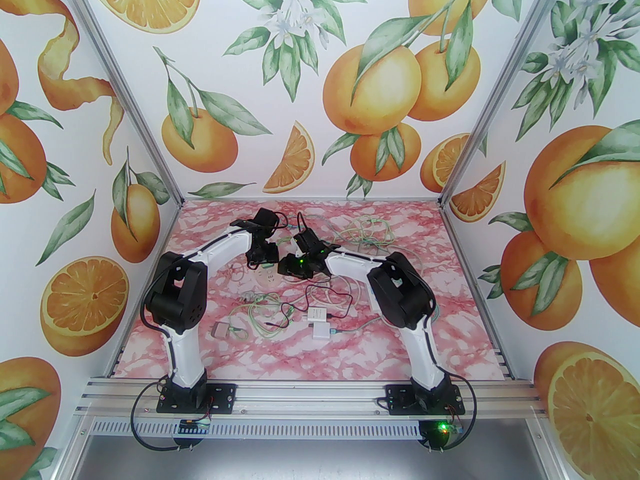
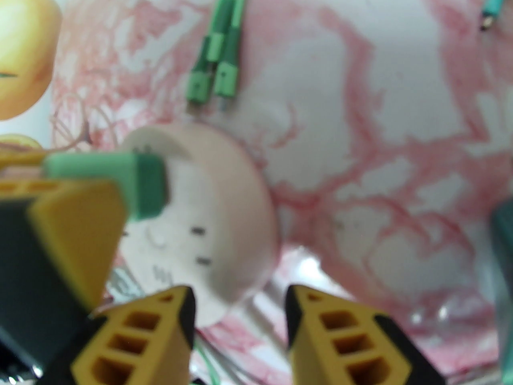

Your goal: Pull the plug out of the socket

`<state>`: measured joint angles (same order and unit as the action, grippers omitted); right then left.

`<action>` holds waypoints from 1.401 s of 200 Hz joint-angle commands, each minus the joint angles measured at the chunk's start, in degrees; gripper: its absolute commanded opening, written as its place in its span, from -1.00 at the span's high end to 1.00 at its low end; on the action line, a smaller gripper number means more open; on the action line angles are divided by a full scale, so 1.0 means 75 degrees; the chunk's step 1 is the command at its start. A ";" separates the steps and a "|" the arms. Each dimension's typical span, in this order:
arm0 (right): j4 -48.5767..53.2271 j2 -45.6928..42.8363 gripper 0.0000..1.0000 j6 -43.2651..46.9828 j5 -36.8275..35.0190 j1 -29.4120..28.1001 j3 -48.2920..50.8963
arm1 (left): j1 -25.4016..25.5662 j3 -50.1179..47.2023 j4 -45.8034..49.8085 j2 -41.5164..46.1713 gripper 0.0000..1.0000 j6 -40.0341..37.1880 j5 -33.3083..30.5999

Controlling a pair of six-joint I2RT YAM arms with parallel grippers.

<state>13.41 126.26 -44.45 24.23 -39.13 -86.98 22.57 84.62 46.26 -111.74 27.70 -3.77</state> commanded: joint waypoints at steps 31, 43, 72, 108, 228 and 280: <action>-0.0843 0.0421 0.25 -0.0576 0.0691 -0.0033 -0.0153 | 0.0072 -0.0068 0.0017 -0.0241 0.27 0.0014 0.0311; -0.0555 0.0456 0.33 -0.0550 0.0467 -0.0057 -0.0110 | 0.0095 -0.0050 0.0020 -0.0237 0.28 0.0012 0.0321; 0.0641 0.0655 0.43 -0.0403 -0.0143 -0.0075 -0.0122 | 0.0134 -0.0009 0.0049 -0.0190 0.28 0.0037 0.0296; 0.1260 0.0554 0.49 -0.0306 -0.0694 -0.0108 0.0048 | 0.0311 -0.0029 0.0089 0.0014 0.35 0.0032 -0.0194; 0.2235 0.0697 0.62 0.0053 -0.1273 -0.0243 -0.0189 | -0.0495 -0.0676 -0.0374 0.0813 0.42 0.0672 0.1035; 0.2375 0.0767 0.62 0.0125 -0.1268 -0.0278 -0.0417 | 0.0132 -0.0469 0.0162 0.0607 0.42 0.0619 -0.0079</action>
<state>19.79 127.13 -44.99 19.97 -40.86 -91.64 20.58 80.16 43.44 -108.42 31.59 -1.19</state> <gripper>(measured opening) 0.193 0.440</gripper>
